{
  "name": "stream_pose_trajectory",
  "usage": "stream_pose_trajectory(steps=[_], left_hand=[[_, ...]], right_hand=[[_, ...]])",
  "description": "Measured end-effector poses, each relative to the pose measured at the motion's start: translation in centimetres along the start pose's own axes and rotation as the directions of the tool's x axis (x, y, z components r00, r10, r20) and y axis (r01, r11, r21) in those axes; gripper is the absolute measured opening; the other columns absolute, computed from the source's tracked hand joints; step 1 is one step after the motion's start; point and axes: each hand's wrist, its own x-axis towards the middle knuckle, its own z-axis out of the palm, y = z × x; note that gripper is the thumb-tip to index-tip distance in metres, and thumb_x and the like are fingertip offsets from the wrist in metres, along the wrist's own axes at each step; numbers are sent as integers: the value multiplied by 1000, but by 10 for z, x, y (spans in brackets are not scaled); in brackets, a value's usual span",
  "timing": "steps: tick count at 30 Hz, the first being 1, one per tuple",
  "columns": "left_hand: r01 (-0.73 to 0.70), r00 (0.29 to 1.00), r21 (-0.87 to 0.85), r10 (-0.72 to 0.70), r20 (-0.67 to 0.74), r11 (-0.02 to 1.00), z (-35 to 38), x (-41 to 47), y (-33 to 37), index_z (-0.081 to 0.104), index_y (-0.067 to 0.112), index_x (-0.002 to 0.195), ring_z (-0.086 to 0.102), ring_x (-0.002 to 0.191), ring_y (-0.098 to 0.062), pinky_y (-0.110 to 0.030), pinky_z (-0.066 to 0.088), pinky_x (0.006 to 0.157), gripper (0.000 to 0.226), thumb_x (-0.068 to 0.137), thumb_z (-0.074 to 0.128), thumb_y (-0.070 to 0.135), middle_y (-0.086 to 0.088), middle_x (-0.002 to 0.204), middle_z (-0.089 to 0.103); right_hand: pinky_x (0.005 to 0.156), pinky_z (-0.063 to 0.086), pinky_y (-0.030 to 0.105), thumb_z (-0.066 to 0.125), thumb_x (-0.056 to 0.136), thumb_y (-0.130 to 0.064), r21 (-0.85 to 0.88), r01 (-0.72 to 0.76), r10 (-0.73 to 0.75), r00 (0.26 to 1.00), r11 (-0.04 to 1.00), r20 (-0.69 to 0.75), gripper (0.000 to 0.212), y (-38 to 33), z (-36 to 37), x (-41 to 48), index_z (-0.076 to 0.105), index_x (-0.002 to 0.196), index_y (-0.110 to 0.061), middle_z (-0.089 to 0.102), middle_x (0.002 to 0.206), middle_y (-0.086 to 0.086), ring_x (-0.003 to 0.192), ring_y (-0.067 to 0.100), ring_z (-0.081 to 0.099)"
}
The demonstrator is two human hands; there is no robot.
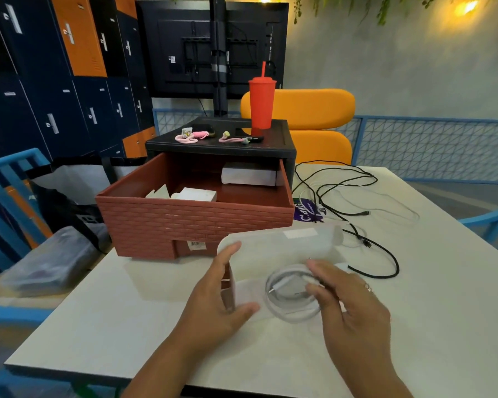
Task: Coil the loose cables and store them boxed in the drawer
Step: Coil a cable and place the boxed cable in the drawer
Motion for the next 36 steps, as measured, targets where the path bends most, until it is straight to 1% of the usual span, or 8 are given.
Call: stream_pose_trajectory(steps=[7,18,22,26,28,31,34,36], left_hand=[[0,996,-23,2,87,1000,5,-5,5,21,66,127,59,110,-6,-36,49,95,94,68,77,20,30,123,53],[2,996,-36,1,87,999,5,-4,3,21,69,126,60,109,-7,-39,49,95,93,63,78,31,30,122,54],[4,996,-17,-3,91,1000,4,-4,1,20,69,126,60,108,-7,-40,49,95,94,64,78,29,31,122,53],[-10,995,-2,10,96,1000,3,-3,-1,17,66,130,57,115,-8,-41,45,99,95,68,77,27,27,127,52],[-19,995,-11,20,102,1000,3,-4,-1,14,63,133,54,118,-9,-43,44,101,95,70,75,28,24,131,51],[-38,993,-16,39,107,999,3,-4,-1,5,65,134,52,121,-7,-42,45,101,96,71,70,33,27,135,45],[-40,992,-30,43,117,999,3,-4,2,-4,71,129,53,118,-4,-39,47,99,96,71,66,39,34,134,43],[-43,992,-45,48,116,998,3,-4,3,-9,70,128,52,120,-2,-39,46,100,98,73,65,39,35,134,41]], right_hand=[[59,48,28,52,82,6,-301,502,-520,854,811,20,32,17,11,37,55,107,-12,72,95,6,65,25,60],[63,49,28,36,97,-6,-288,685,-658,726,669,200,37,11,17,62,73,94,-5,73,93,8,71,23,57],[58,48,26,44,89,-8,-243,668,-577,736,703,354,29,11,19,48,73,90,-11,72,90,2,67,21,58],[50,49,17,57,73,-26,-148,507,-384,786,849,485,20,10,17,53,75,82,-22,73,76,-8,60,15,64],[53,52,17,50,79,-34,-167,441,-274,768,882,579,26,0,16,57,74,80,-25,72,75,-10,63,11,66],[79,47,27,36,96,-38,-219,257,-5,658,941,753,34,-7,10,60,64,92,-19,62,98,-6,91,14,59],[78,44,30,31,94,-49,-219,254,22,604,942,797,39,-6,6,57,57,85,-22,52,93,-8,88,12,53],[76,46,30,25,87,-57,-231,261,9,645,937,764,52,-7,5,51,63,89,-21,56,95,-8,88,13,55]])
